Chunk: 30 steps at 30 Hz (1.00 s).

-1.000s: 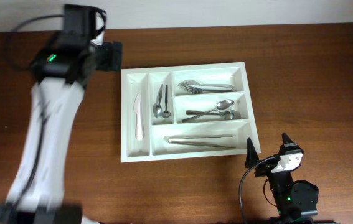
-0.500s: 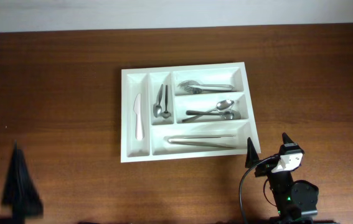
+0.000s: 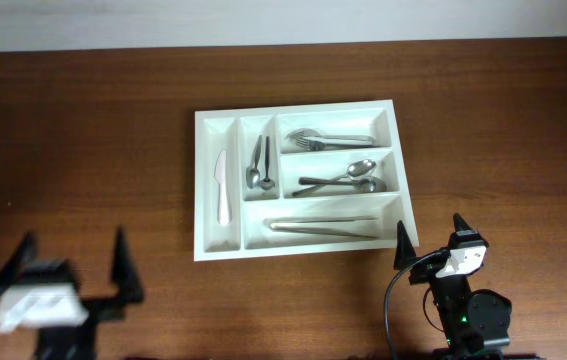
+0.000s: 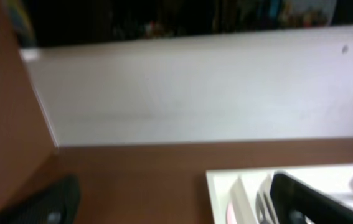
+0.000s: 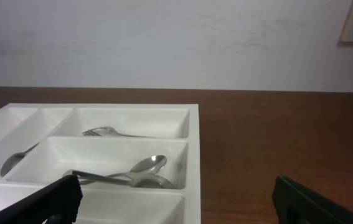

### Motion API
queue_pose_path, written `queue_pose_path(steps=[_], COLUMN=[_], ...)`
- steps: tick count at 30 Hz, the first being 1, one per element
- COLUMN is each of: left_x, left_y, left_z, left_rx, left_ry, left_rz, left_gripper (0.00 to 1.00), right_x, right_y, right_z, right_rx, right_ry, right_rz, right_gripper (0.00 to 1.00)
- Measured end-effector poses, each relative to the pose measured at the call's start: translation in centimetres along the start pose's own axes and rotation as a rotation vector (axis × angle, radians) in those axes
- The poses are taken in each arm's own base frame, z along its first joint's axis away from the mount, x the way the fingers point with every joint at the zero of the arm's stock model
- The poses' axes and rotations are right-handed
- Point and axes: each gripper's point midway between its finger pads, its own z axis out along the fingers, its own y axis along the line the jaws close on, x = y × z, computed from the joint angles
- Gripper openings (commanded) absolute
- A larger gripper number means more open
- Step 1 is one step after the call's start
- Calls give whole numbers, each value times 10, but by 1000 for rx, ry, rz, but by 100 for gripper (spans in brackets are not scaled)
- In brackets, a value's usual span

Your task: Pack container

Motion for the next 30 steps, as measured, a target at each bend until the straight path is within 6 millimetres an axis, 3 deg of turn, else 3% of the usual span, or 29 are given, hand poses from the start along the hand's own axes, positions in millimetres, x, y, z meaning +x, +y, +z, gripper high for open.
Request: queue_pose_path(steps=[6, 10, 13, 30], left_x=[75, 115, 138, 195], left_y=[-24, -36, -41, -46], left_z=[56, 69, 68, 64], left_rx=[77, 127, 154, 170], left_ry=[14, 33, 48, 60], left_rz=[-2, -1, 0, 0], left_gripper=[99, 99, 99, 99], right_x=[0, 0, 0, 0], right_y=[0, 0, 0, 0], right_z=[0, 0, 0, 0], right_rx=[0, 0, 0, 0], right_ry=[0, 0, 0, 0], right_rz=[-1, 0, -1, -1], right_gripper=[99, 99, 99, 99])
